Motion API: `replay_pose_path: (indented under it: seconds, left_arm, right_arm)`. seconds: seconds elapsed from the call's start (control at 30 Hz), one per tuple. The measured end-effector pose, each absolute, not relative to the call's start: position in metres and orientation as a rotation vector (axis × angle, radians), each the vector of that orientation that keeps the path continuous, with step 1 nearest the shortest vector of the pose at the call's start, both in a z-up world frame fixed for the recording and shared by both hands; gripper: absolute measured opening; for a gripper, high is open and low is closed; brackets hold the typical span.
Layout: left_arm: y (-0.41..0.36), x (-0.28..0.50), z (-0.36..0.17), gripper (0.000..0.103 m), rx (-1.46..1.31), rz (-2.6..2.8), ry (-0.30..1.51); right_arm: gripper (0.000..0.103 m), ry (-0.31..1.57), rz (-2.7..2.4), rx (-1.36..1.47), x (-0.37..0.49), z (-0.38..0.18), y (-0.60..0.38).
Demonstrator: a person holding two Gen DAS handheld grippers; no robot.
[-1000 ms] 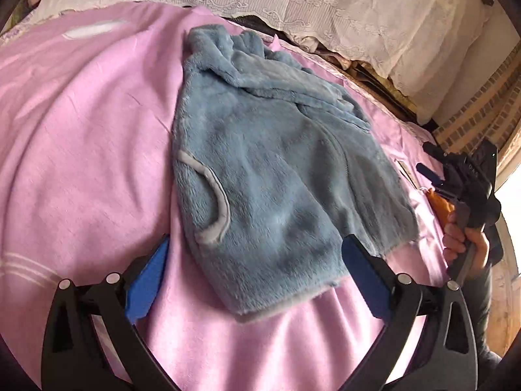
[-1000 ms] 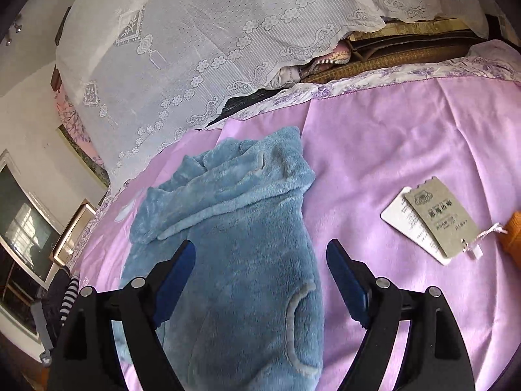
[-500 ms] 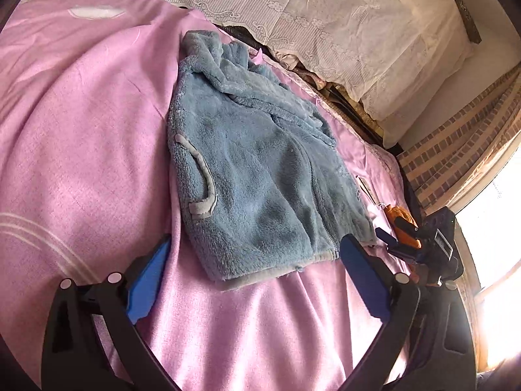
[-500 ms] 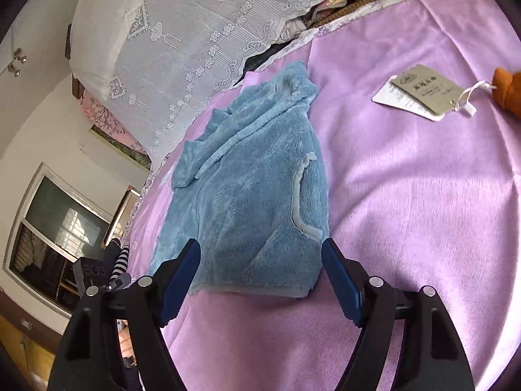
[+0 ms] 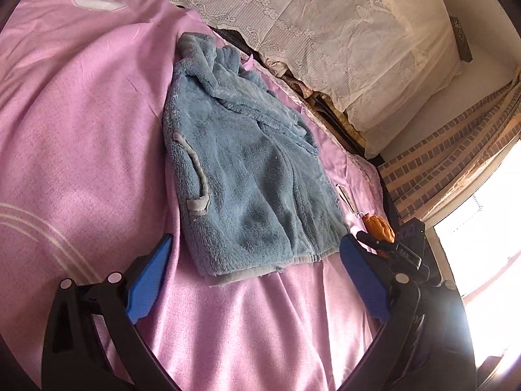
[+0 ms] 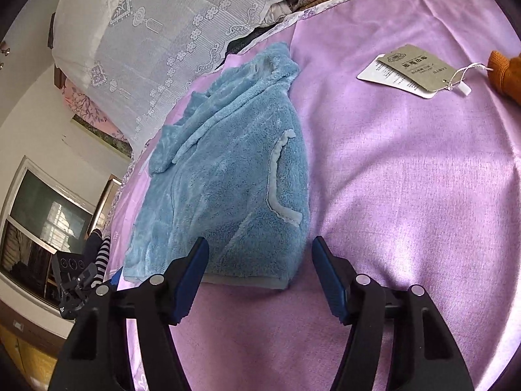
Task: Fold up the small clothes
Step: 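Release the jacket and pull both grippers back from the folded jacket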
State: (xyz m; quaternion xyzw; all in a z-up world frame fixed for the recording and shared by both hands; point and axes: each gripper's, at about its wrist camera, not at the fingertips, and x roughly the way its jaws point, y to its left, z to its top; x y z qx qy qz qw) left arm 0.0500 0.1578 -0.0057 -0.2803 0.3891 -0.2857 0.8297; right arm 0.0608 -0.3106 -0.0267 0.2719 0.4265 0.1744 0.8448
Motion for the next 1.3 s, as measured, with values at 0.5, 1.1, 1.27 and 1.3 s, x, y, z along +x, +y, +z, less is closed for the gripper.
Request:
replay_pose_path:
  seconds: [0.5, 1.1, 1.27, 1.3]
  left_arm:
    - [0.173, 0.019, 0.023, 0.096, -0.632, -0.74, 0.694]
    - [0.127, 0.066, -0.018, 0.072, -0.399, -0.5, 0.944]
    - [0.134, 0.071, -0.021, 0.053, -0.412, -0.47, 0.942]
    - [0.135, 0.071, -0.021, 0.05, -0.417, -0.468, 0.94]
  right_arm:
    - [0.067, 0.906, 0.375, 0.584, 0.068, -0.027, -0.313]
    - [0.068, 0.899, 0.355, 0.554, 0.068, -0.028, -0.308]
    - [0.068, 0.893, 0.331, 0.473, 0.068, -0.026, -0.295]
    - [0.068, 0.892, 0.332, 0.464, 0.068, -0.025, -0.294]
